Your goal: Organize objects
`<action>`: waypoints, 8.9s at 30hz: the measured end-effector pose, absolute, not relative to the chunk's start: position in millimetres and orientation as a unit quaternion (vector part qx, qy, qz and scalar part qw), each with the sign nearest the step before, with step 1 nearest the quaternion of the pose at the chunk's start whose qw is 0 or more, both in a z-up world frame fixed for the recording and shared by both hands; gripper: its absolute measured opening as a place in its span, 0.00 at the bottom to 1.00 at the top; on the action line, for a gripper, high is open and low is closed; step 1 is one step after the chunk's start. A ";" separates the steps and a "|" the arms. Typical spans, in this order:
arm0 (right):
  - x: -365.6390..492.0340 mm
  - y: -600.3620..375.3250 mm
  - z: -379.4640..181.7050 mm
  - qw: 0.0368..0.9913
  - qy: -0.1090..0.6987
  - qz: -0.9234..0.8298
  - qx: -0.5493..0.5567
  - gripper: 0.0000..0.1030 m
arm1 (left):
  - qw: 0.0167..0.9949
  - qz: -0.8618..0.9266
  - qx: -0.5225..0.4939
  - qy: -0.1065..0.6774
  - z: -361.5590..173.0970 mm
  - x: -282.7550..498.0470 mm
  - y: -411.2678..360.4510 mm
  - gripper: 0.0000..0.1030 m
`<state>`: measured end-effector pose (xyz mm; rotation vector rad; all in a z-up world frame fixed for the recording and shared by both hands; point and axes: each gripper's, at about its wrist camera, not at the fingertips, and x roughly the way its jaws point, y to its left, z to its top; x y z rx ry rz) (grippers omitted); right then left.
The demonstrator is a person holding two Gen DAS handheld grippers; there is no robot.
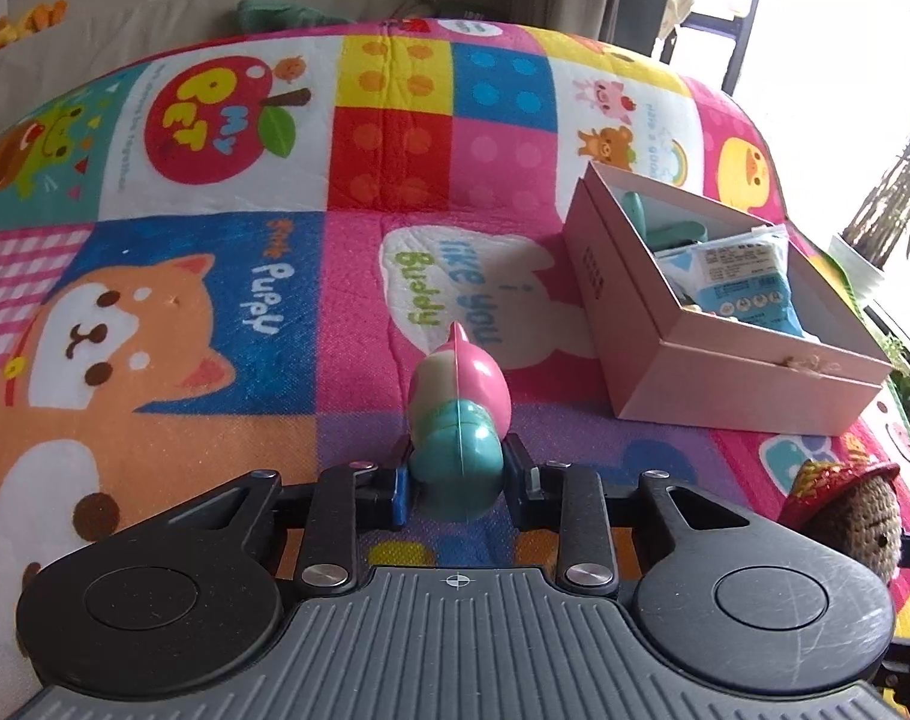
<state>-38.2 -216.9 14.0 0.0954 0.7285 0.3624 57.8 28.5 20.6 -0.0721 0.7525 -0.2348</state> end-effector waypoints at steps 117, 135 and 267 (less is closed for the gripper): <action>62.1 -197.9 33.7 0.934 0.282 0.176 -0.133 0.55 | 0.924 -0.005 -0.074 0.376 35.2 138.1 69.5 0.98; 55.8 -192.0 33.3 0.937 0.317 0.114 -0.090 0.76 | 0.965 0.000 -0.131 0.226 64.4 62.7 75.9 0.97; -5.9 -191.5 -12.8 0.940 0.341 0.004 0.002 1.00 | 0.941 0.004 0.005 0.338 -0.7 -11.6 6.5 0.98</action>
